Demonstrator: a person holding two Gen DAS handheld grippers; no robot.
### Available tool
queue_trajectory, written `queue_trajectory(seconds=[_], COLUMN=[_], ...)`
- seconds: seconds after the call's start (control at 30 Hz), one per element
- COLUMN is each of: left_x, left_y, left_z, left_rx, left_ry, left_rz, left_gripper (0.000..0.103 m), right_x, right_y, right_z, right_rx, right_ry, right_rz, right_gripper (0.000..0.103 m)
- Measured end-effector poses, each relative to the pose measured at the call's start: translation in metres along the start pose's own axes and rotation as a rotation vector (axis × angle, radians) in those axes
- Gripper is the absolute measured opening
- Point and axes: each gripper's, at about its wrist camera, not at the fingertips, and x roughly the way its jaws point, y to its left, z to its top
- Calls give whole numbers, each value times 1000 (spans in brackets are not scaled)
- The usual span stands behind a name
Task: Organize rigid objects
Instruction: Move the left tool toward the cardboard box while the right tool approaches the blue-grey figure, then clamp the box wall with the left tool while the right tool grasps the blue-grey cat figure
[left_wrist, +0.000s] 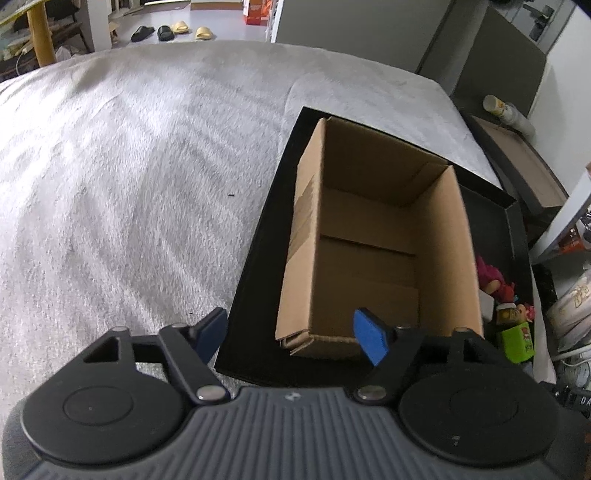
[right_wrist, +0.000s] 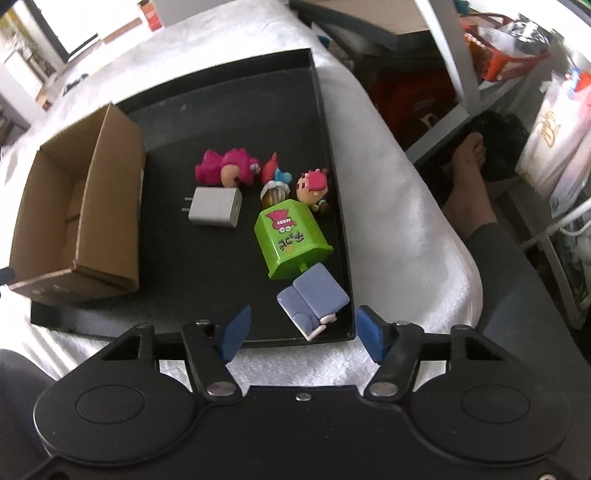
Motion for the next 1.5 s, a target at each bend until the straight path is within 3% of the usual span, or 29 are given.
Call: queue_trajectory(seconds=[0.23,0.5,0.6,1.03,1.5], left_x=[17,27,27,22,17], left_y=[-1,1,2,9,18], left_z=[3,5,5,-2,-10], left_rx=[-14,-41,-41,-15,-14], left_ry=[13,11,4,-46,-69], left_rz=[10,-5,-31,-59,-72], left_gripper=[58,22,14,13,13], right_x=[20,34,40,59,53], right_y=[3,10,13,21,22], right_z=[9,11,13,16,13], right_rx=[-88,-175,-189,-265,-207], right_ry=[41,77,90,107,116], right_rz=[-22,-39,-45,-93,-40], right_gripper=[62,62,62,58,47])
